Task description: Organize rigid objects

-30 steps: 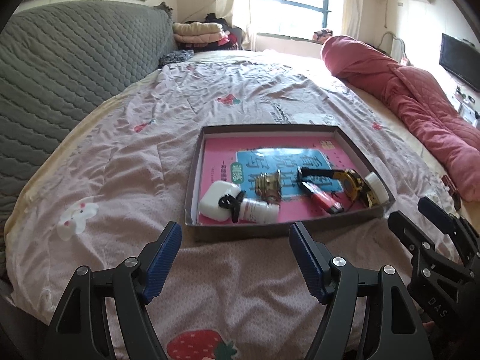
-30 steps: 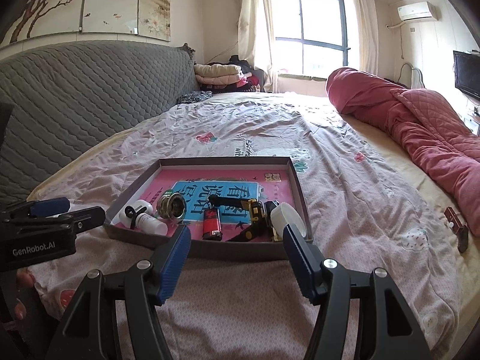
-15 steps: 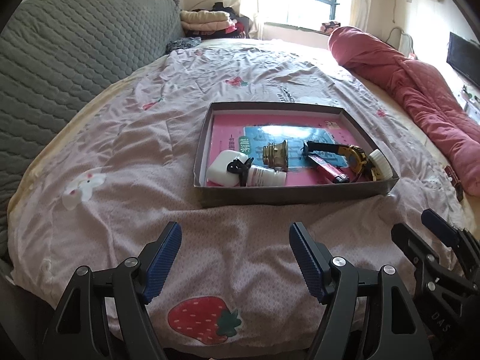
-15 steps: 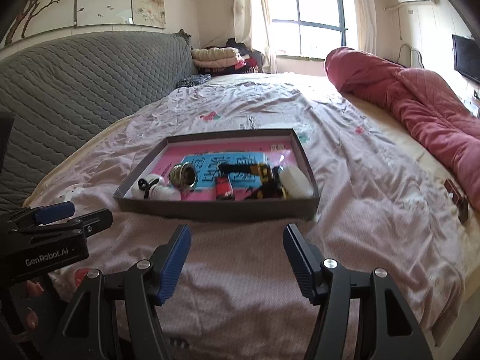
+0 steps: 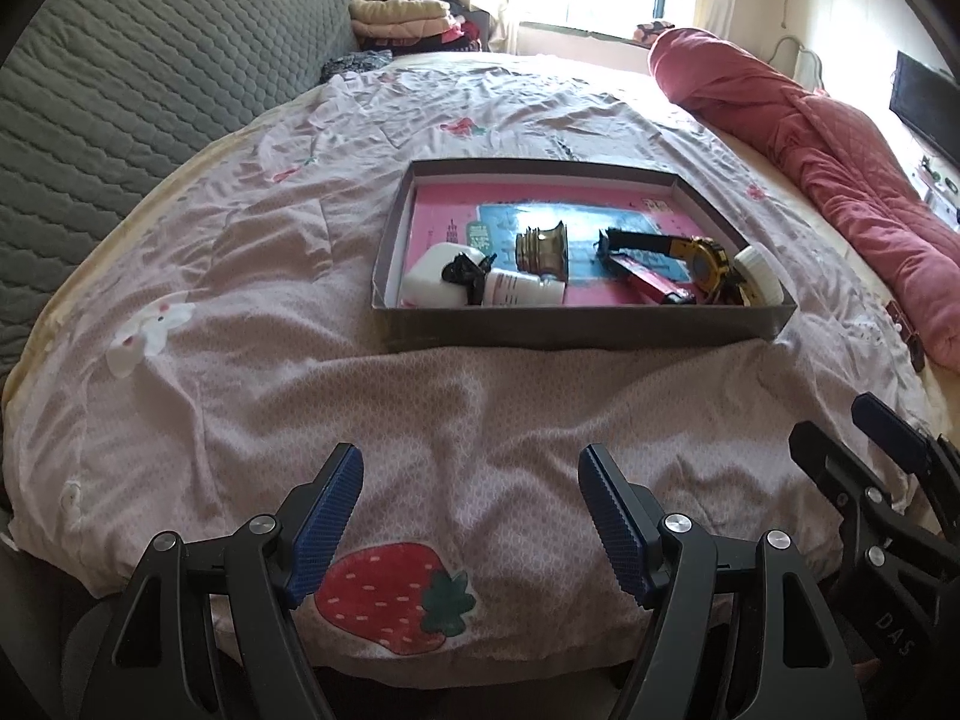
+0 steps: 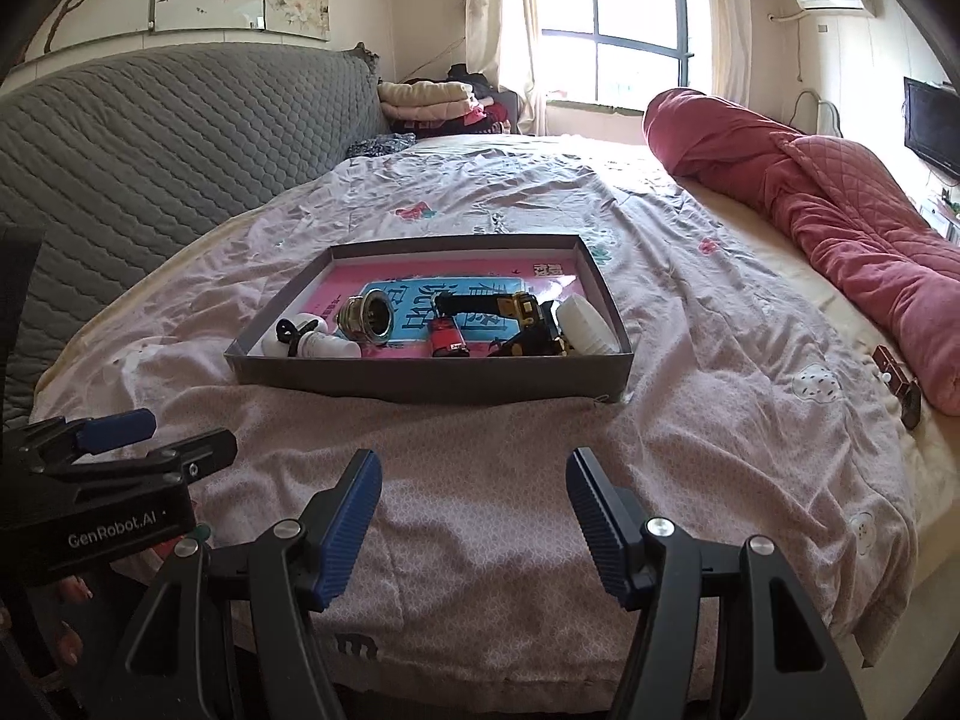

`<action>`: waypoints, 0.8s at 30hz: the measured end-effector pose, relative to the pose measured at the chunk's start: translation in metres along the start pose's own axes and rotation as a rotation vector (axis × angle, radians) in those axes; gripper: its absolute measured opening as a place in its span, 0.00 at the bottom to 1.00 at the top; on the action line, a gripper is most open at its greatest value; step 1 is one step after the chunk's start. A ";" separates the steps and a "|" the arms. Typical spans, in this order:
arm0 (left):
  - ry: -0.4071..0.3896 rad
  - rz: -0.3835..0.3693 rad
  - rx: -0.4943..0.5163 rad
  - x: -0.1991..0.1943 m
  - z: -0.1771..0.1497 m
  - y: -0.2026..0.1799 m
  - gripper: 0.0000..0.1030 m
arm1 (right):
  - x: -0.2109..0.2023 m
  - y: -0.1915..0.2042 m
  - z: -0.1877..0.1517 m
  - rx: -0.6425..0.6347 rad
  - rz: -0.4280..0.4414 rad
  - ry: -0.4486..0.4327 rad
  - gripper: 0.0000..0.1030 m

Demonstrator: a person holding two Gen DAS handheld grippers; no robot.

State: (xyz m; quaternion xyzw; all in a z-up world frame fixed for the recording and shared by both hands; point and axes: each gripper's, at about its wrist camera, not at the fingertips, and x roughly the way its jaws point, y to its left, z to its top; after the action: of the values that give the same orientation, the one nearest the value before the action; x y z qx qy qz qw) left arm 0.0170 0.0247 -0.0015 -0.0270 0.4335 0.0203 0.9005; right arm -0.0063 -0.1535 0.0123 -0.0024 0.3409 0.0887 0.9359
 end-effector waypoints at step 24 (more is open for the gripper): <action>0.019 0.010 0.011 0.012 0.001 -0.002 0.73 | 0.014 -0.009 -0.003 0.024 -0.001 0.031 0.62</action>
State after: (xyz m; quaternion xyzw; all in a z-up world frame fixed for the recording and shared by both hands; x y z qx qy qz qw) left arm 0.0251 0.0227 -0.0103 -0.0199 0.4422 0.0222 0.8964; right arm 0.0035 -0.1603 0.0007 0.0072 0.3563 0.0841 0.9306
